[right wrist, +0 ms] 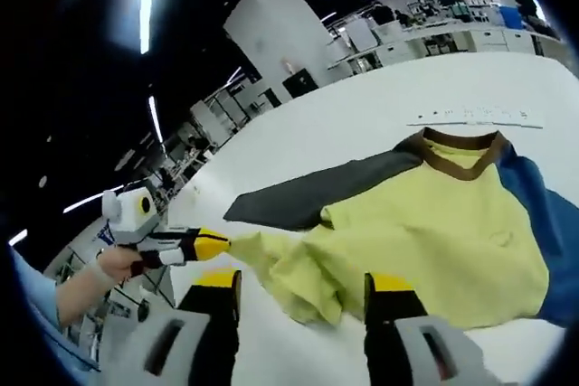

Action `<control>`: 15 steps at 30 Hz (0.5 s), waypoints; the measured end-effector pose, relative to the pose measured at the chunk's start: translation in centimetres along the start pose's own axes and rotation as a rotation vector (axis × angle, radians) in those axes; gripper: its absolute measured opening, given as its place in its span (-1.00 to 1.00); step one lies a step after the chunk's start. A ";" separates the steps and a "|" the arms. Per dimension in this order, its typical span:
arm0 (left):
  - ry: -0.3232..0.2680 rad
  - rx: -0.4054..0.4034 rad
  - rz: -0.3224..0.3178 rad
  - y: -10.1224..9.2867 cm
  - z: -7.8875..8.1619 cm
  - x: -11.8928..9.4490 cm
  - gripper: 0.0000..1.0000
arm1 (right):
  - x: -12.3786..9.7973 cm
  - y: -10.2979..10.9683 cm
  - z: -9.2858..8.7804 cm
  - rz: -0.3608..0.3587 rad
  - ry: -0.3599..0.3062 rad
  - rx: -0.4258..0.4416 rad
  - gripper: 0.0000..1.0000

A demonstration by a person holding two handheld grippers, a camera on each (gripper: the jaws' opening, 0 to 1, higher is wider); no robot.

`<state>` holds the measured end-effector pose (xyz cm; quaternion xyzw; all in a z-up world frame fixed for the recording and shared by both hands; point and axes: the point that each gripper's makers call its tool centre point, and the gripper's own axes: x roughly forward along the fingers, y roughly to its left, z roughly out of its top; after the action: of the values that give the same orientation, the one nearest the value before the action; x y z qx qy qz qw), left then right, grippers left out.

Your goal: Fold the garment on the visible template until the final outline fits inside the template.

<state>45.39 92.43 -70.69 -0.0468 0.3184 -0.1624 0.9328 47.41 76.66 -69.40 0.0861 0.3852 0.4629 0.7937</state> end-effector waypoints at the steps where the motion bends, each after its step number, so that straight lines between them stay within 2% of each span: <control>1: 0.001 -0.001 0.000 0.0 -0.1 0.0 -1.00 | -0.2 -0.1 -0.5 -0.007 0.003 -0.021 0.25; 4: 0.001 0.000 -0.001 0.0 -0.1 0.0 -1.00 | -0.4 -0.3 -1.6 -0.012 0.016 -0.033 0.34; 8: 0.002 0.002 -0.003 -0.1 0.0 -0.1 -1.00 | -0.3 -0.8 -2.9 -0.013 0.034 -0.029 0.34; 13: 0.001 0.005 -0.001 0.0 0.2 -0.2 -1.00 | 0.2 -1.3 -3.4 -0.019 0.040 -0.006 0.06; 15: 0.003 0.007 -0.001 0.1 0.2 -0.2 -1.00 | 0.8 -1.4 -3.8 -0.017 0.053 0.000 0.01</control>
<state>45.33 92.56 -70.44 -0.0436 0.3194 -0.1638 0.9323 45.94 75.69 -73.13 0.0705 0.4068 0.4584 0.7870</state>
